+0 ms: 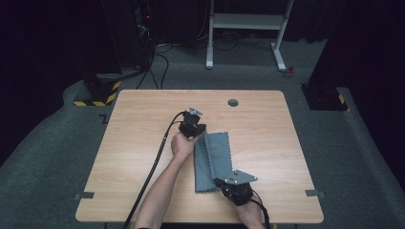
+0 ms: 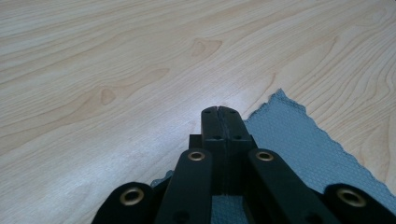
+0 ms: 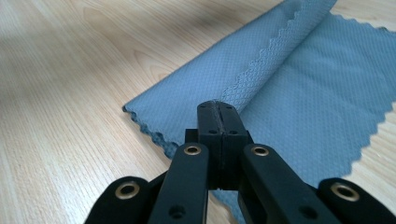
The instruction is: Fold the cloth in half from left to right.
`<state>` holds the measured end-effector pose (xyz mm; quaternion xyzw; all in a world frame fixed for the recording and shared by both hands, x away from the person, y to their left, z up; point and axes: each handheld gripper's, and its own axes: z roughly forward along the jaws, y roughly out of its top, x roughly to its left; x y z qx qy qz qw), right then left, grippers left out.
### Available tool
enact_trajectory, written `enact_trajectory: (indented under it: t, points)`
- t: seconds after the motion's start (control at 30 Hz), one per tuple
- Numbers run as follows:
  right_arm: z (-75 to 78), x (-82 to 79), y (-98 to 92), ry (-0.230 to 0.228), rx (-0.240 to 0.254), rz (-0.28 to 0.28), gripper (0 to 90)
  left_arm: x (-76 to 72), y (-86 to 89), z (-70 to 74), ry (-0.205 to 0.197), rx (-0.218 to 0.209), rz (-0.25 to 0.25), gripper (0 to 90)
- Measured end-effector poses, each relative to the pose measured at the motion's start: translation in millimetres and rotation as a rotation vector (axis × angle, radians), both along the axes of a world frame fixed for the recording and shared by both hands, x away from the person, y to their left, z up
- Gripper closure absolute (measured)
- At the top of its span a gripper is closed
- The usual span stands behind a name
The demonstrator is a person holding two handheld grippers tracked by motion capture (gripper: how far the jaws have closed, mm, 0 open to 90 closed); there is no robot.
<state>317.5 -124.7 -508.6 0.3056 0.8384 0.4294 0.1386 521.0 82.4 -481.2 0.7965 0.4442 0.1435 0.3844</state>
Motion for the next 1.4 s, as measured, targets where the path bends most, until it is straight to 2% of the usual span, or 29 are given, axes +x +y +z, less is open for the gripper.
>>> enact_trajectory:
  t: [0.23,0.37,0.5,0.97,1.1,1.23,1.4]
  points:
    - [-2.0,0.9,-12.7,0.012,0.015,-0.031,90.0,2.1,-11.8,-0.6,-0.007,0.017,-0.009,90.0]
    - [-3.4,0.0,-17.8,0.012,0.01,-0.042,90.0,2.6,-17.8,0.8,-0.014,0.027,-0.022,90.0]
    - [-4.1,-0.8,-21.3,0.019,0.009,-0.049,90.0,2.4,-24.9,0.5,-0.008,0.01,-0.026,90.0]
    - [-8.3,-4.1,-41.1,0.036,0.0,-0.085,90.0,5.7,-55.2,-4.4,-0.009,0.039,-0.074,90.0]
    - [-9.5,-4.7,-42.9,0.042,-0.004,-0.086,90.0,7.3,-65.9,-7.4,-0.006,0.065,-0.089,90.0]
    - [-10.2,-4.2,-43.7,0.061,-0.004,-0.093,90.0,8.8,-71.4,-11.0,-0.002,0.067,-0.088,90.0]
    - [-11.4,-3.1,-46.0,0.063,-0.002,-0.095,90.0,10.4,-75.2,-14.9,0.004,0.068,-0.087,90.0]
